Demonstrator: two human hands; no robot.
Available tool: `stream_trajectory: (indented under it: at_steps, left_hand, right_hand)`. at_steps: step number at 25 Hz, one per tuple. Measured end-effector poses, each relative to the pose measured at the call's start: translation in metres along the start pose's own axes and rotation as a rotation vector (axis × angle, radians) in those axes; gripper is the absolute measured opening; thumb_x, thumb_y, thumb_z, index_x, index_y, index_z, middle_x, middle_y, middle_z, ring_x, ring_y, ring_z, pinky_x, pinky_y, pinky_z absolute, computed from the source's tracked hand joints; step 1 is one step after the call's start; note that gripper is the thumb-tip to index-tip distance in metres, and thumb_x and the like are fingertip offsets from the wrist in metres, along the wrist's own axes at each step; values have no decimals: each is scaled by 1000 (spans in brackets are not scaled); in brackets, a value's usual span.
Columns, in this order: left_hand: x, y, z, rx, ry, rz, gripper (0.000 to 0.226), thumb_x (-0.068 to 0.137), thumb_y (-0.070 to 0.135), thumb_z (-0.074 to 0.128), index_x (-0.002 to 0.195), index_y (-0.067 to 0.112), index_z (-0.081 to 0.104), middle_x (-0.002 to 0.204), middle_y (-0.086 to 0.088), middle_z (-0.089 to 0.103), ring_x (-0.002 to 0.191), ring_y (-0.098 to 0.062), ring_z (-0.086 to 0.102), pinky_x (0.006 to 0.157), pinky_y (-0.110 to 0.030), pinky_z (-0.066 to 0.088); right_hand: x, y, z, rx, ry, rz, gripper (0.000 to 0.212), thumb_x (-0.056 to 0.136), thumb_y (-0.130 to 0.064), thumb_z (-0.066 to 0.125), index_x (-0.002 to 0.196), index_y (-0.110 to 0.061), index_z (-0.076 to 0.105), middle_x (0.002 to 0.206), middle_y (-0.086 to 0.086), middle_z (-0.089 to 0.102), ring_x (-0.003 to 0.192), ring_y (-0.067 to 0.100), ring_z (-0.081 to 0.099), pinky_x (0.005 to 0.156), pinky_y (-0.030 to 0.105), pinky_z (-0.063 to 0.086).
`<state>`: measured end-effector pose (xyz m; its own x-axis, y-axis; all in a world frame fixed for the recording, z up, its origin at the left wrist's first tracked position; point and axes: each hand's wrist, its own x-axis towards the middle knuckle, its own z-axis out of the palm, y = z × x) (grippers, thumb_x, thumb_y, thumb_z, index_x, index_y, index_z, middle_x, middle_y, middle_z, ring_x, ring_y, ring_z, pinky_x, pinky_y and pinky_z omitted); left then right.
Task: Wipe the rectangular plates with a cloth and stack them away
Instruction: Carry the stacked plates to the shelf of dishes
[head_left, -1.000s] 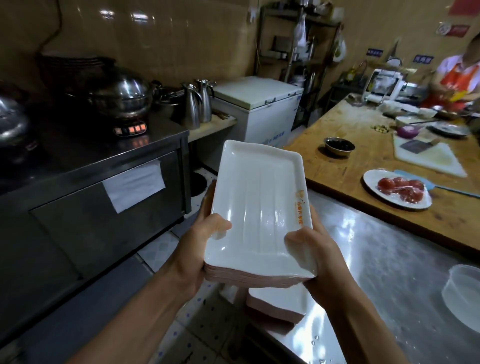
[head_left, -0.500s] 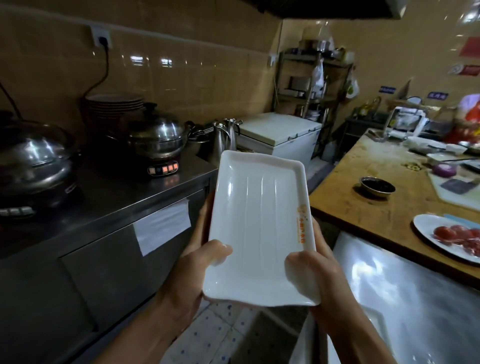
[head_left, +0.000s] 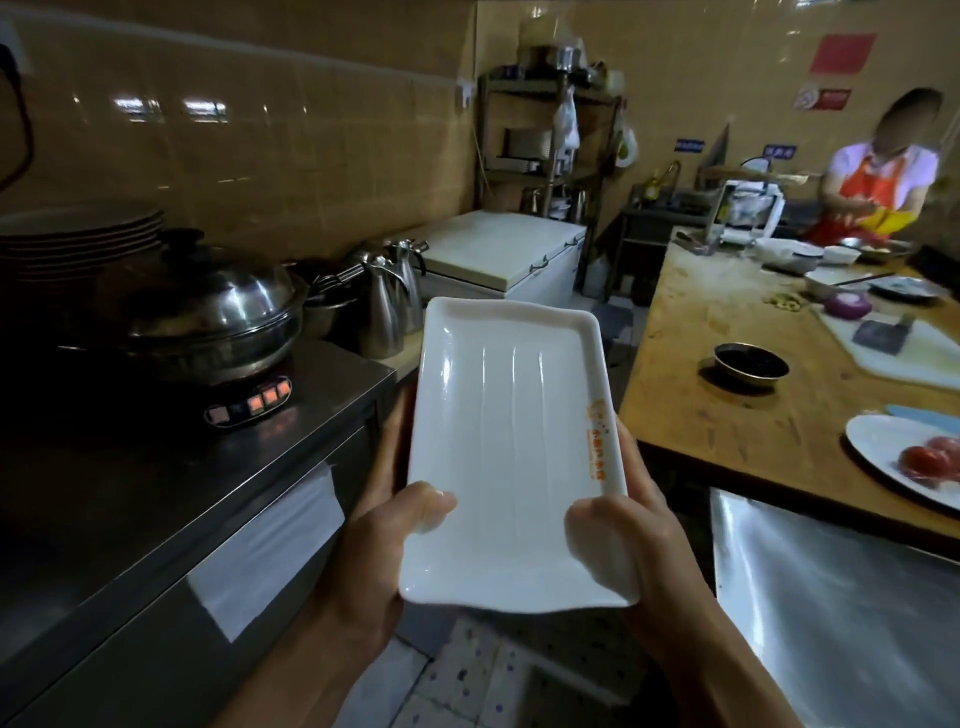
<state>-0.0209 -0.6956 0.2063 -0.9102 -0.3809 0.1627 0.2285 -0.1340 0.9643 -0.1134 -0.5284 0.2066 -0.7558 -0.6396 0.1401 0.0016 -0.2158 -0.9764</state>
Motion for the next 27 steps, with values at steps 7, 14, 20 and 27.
stream_trajectory:
  at_steps: [7,14,20,27]
  left_hand:
    - [172,-31,-1,-41,-17,47,76,63,8,48,126,50,49,112,9,68,92,-10,68,60,-19,52]
    - [339,-50,-1,-86,-105,35,77,63,7,50,126,51,48,118,5,66,98,-18,67,63,-27,54]
    - [497,-76,1,-114,-215,13,76,62,8,50,127,48,48,115,3,66,97,-22,66,64,-31,56]
    - [672,-100,23,-119,-329,-12,79,63,8,50,128,52,45,121,4,63,101,-23,65,66,-30,54]
  right_hand:
    - [156,11,-56,-13,28,-51,80,60,-3,47,127,-47,43,91,-15,68,72,5,66,54,20,51]
    - [303,19,-114,-62,100,-72,81,62,-7,54,128,-53,43,102,-11,65,76,6,66,55,20,51]
    - [435,36,-168,-96,229,-122,73,64,-9,54,117,-59,50,92,-16,67,75,6,67,58,22,52]
    - [577,38,-239,0,324,-177,71,64,0,49,110,-53,59,77,-14,68,57,1,60,46,16,46]
